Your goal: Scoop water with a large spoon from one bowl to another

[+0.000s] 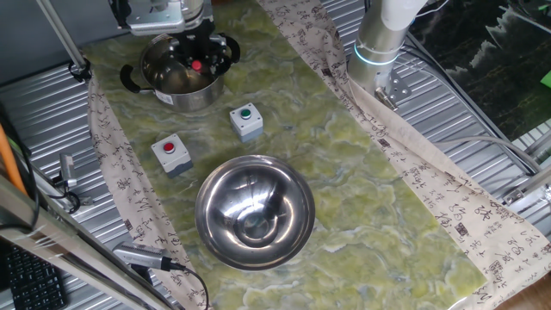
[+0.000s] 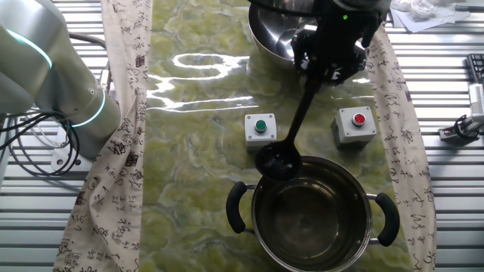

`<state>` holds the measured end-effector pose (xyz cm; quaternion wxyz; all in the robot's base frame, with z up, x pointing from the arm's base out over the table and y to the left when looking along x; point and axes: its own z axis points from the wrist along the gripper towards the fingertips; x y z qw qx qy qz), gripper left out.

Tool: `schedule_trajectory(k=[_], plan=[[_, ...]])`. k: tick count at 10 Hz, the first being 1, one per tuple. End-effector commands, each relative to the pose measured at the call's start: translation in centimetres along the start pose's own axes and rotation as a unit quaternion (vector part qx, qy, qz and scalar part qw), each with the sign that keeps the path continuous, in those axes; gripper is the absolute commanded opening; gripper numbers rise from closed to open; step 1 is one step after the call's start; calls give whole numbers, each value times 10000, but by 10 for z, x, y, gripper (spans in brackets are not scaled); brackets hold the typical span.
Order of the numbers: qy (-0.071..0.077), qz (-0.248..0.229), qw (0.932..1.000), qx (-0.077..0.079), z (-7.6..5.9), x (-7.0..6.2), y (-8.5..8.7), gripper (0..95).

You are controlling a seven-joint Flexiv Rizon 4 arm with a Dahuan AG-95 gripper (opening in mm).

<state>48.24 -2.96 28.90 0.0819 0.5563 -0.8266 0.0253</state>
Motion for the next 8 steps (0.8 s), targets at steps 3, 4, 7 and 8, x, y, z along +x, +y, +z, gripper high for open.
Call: schedule_trajectory(k=[3,4,7,8], plan=[[-2,100,9999,40,1,-13,11,0],[5,102,9999,48,2,-16,14,0],[-4,155,9999,50,1,-22,21,0],[-1,176,9998,52,0,-26,25,0]])
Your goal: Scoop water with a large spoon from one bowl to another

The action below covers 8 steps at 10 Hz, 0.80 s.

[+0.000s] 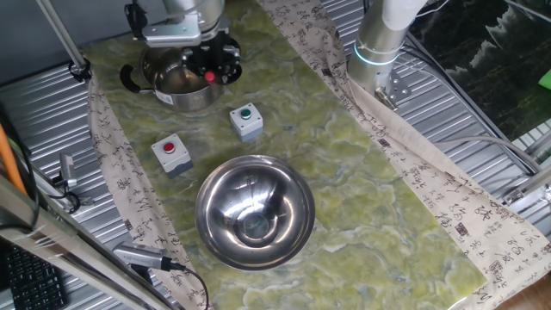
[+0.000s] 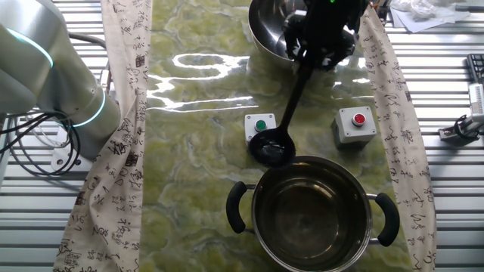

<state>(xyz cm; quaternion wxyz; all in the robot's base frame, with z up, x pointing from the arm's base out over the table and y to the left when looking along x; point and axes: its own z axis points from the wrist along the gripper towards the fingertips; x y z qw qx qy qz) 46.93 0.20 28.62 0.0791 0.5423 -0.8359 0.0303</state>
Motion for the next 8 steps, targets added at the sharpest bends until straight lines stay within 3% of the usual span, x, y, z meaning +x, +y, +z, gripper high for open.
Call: schedule_trajectory(k=[1,8], plan=[[2,24,10000,12,0,-3,3,0],[-3,8,10000,23,1,-4,5,0]])
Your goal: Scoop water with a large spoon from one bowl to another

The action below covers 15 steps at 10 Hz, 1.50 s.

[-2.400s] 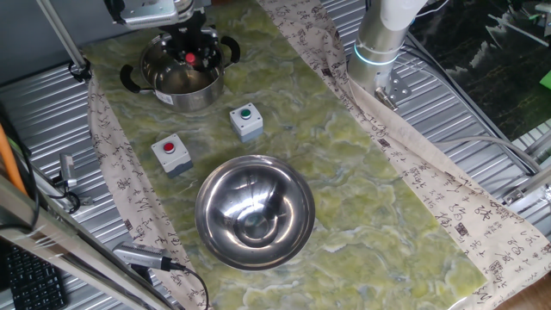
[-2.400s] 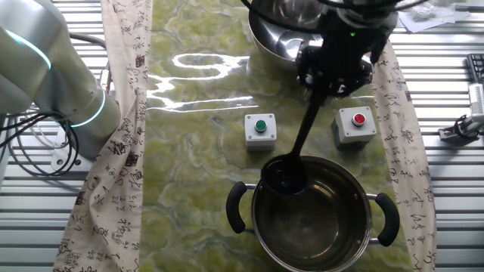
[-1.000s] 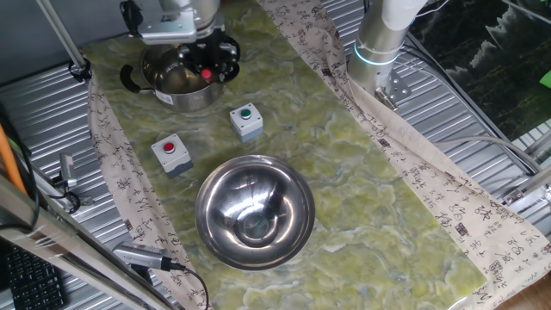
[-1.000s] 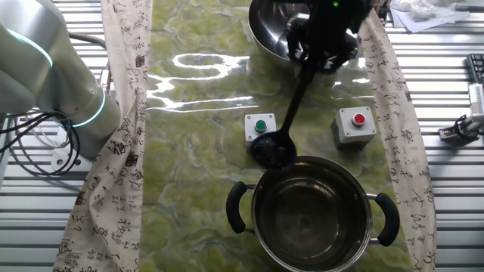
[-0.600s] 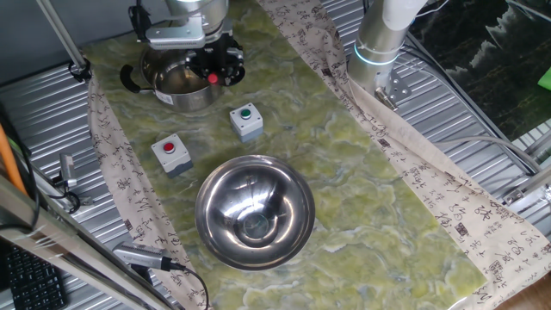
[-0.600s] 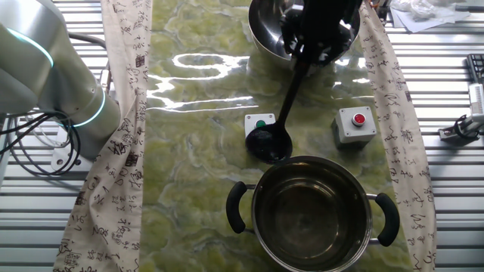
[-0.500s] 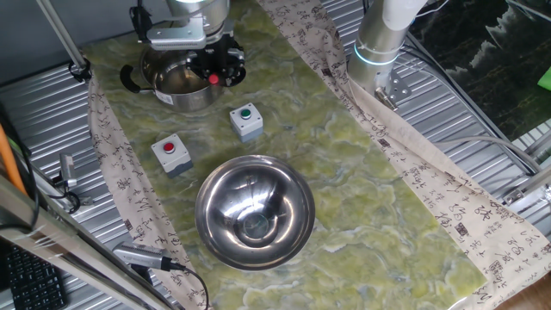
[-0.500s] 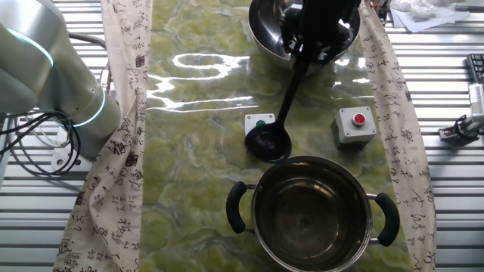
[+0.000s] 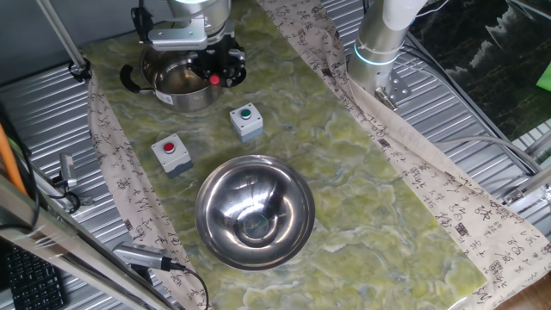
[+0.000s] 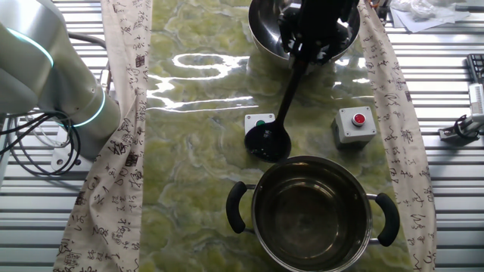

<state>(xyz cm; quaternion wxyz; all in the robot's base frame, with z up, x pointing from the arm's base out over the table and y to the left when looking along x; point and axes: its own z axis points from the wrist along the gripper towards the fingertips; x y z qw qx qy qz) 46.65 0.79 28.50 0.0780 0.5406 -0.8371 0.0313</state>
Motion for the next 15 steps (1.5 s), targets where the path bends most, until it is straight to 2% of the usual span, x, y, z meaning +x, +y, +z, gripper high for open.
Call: schedule_trajectory(k=[1,3,6,12,15], plan=[[4,-18,10000,21,0,0,0,0],[-43,-111,9999,12,0,0,0,0],[8,-322,9995,-11,0,0,0,0],[-73,-281,9996,54,0,0,0,0],[-141,-350,9993,33,0,0,0,0]])
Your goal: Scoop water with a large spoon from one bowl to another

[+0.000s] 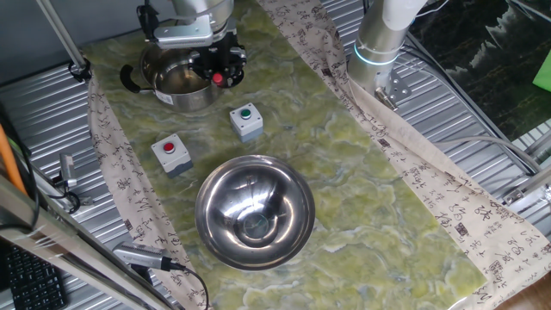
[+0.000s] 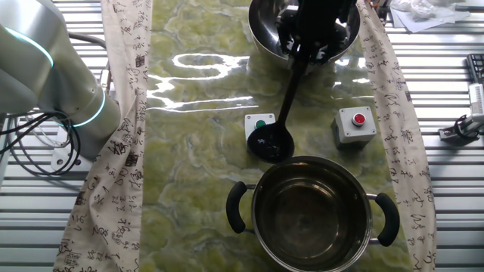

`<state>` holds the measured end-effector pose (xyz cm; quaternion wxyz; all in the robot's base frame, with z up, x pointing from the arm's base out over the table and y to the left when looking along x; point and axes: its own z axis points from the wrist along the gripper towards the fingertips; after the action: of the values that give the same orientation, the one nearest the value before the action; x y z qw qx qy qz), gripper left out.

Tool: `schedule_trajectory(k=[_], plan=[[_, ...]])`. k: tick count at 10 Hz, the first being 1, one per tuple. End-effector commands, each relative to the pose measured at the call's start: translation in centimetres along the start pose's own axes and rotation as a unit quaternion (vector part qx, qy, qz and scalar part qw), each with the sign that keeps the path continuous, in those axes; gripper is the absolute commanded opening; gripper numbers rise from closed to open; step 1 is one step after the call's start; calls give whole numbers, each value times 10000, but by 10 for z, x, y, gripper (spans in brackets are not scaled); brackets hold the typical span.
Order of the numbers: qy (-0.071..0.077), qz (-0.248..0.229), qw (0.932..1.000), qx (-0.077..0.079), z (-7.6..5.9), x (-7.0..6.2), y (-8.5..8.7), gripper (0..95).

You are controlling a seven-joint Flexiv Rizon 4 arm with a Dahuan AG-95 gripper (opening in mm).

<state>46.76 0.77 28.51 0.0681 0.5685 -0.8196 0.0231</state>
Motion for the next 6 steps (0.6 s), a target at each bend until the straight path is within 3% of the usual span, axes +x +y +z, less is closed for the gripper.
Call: schedule_trajectory(k=[1,6], plan=[[-23,-46,10000,39,0,0,1,0],[-38,-65,9999,77,0,0,1,0]])
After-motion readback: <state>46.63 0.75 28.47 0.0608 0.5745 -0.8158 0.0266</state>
